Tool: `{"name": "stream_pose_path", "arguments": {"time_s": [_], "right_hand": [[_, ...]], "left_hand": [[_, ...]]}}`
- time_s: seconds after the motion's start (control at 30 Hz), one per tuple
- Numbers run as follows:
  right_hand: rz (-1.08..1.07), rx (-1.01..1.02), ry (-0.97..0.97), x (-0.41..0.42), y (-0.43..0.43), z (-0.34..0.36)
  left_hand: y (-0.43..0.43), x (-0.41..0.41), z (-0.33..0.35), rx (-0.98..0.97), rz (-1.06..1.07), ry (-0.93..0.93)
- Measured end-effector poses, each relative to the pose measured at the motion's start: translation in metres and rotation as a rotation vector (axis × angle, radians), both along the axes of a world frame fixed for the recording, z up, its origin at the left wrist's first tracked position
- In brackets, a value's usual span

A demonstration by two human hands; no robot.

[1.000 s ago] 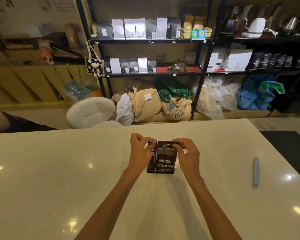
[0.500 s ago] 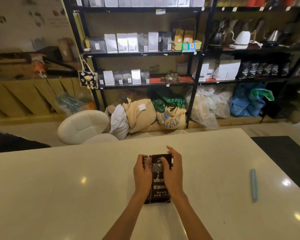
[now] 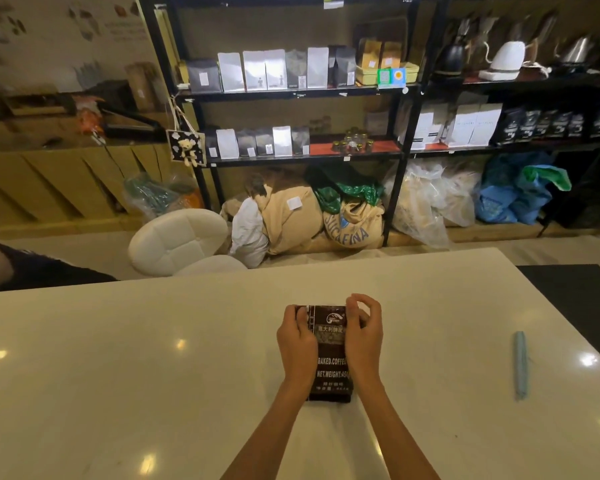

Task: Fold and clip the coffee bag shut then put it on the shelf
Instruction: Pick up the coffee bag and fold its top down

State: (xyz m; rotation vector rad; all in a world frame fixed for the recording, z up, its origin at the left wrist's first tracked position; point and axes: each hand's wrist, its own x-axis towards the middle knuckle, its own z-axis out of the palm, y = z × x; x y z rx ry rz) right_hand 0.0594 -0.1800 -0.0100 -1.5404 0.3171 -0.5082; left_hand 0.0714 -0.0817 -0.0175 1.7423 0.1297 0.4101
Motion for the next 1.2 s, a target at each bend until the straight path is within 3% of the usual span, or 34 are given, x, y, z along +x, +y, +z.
{"name": "stream_pose_path", "arguments": {"time_s": [0.1,0.2,0.3,0.47,0.6,0.8,1.03,1.2], "right_hand": [[-0.016,-0.151,0.116,-0.016,0.004,-0.016],[-0.156,-0.178,0.137,-0.022,-0.001,-0.025],[-0.161,-0.267,0.148,-0.026,-0.012,-0.031],[-0.068,-0.158,0.146,-0.032,-0.019,-0.034],[0.180,-0.118,0.194,-0.043,-0.023,-0.035],[0.076,-0.283,0.193,-0.055,-0.046,-0.044],[0.158,-0.322,0.314,-0.065,-0.068,-0.052],[0.112,-0.459,0.410,-0.085,-0.072,-0.056]], "left_hand": [[-0.007,-0.002,0.000,0.033,-0.007,-0.043],[-0.015,-0.008,-0.005,0.068,-0.046,-0.076],[-0.018,-0.019,-0.017,0.040,-0.059,-0.047],[-0.018,-0.031,-0.028,0.051,-0.046,0.005],[-0.017,-0.028,-0.024,0.068,0.028,0.002],[-0.028,-0.051,-0.034,0.044,-0.307,0.120],[-0.015,-0.059,-0.038,0.000,-0.340,0.220],[-0.014,-0.081,-0.058,0.162,-0.333,0.179]]}}
